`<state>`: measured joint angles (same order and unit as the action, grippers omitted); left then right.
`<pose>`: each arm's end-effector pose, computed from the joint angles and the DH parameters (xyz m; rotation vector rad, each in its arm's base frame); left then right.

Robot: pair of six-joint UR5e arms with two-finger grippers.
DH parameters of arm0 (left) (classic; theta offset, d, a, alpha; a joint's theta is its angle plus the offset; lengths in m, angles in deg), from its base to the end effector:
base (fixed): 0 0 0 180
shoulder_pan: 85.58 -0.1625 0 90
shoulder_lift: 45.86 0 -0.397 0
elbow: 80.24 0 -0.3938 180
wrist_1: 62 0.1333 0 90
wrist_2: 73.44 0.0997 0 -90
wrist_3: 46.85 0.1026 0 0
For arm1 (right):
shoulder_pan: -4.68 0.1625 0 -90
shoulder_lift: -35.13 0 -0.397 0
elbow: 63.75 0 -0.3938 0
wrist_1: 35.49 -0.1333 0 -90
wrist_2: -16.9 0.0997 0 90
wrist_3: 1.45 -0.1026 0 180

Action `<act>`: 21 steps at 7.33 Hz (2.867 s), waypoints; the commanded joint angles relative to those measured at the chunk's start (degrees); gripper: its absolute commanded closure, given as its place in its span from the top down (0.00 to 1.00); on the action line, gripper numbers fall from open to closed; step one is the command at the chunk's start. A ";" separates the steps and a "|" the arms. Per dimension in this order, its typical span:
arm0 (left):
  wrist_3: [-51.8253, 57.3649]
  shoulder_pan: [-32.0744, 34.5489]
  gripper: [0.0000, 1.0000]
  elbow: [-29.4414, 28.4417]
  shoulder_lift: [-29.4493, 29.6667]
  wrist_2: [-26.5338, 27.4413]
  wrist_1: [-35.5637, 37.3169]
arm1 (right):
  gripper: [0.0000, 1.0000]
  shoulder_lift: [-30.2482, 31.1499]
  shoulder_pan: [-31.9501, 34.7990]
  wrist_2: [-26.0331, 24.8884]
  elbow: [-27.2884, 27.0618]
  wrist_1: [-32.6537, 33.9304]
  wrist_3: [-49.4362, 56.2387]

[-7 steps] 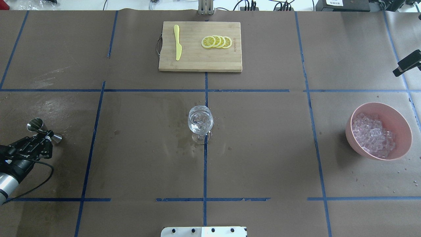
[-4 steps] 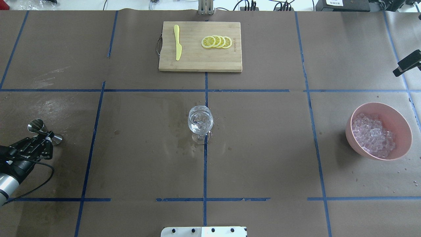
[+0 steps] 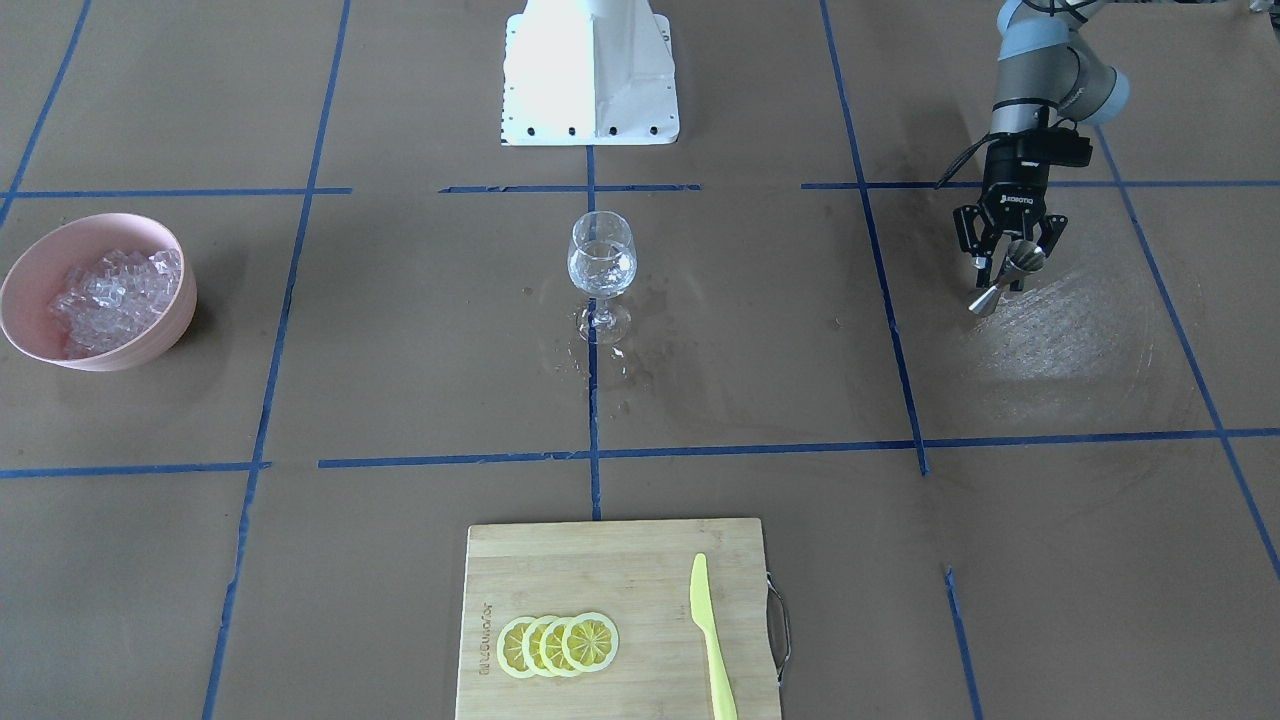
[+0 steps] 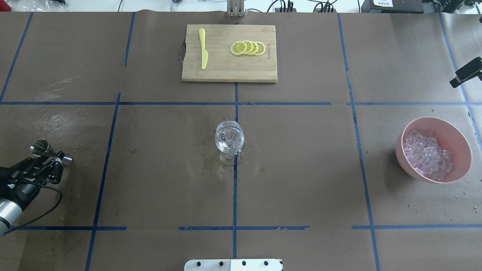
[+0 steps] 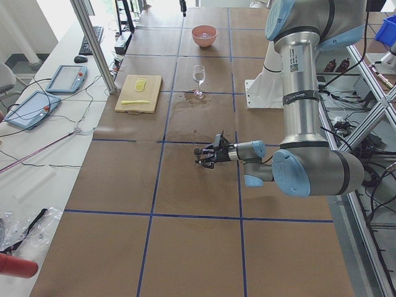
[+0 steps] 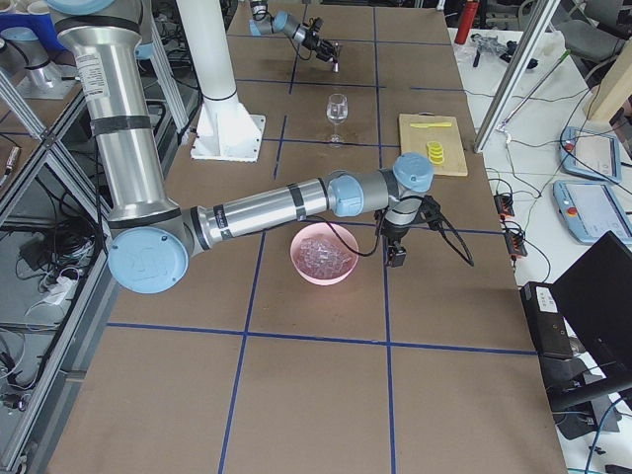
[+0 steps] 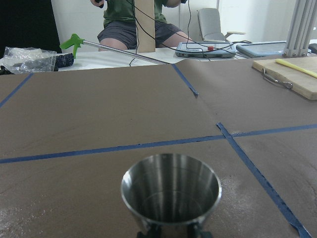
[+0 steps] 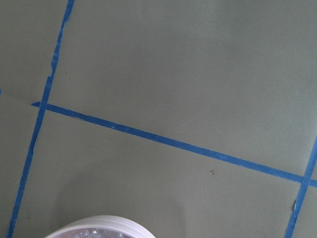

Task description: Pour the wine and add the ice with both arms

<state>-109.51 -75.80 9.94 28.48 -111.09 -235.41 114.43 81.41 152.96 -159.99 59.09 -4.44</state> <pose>0.3261 -0.2739 0.5810 1.0971 0.7774 -0.2815 -0.0714 -0.5617 0.4861 0.0889 -0.8236 -0.2558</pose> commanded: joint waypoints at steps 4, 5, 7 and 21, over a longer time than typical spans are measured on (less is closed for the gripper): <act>3.50 0.24 0.98 0.78 -1.65 -4.50 0.26 | 1.00 -0.02 0.00 0.00 0.01 0.00 0.00; 3.59 0.24 0.99 1.82 -2.61 -8.19 0.52 | 1.00 -0.11 -0.09 0.00 -0.08 -0.09 -0.43; 3.59 0.42 0.99 5.94 -5.76 -14.88 3.24 | 1.00 -0.11 -0.18 0.00 -0.17 -0.09 -0.70; 37.43 62.68 0.99 4.91 8.12 -91.94 38.23 | 1.00 10.15 -12.38 -5.18 -14.41 -3.22 -20.65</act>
<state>-72.12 -18.83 14.89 29.22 -197.31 -207.82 122.00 70.50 147.97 -174.14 58.14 -24.75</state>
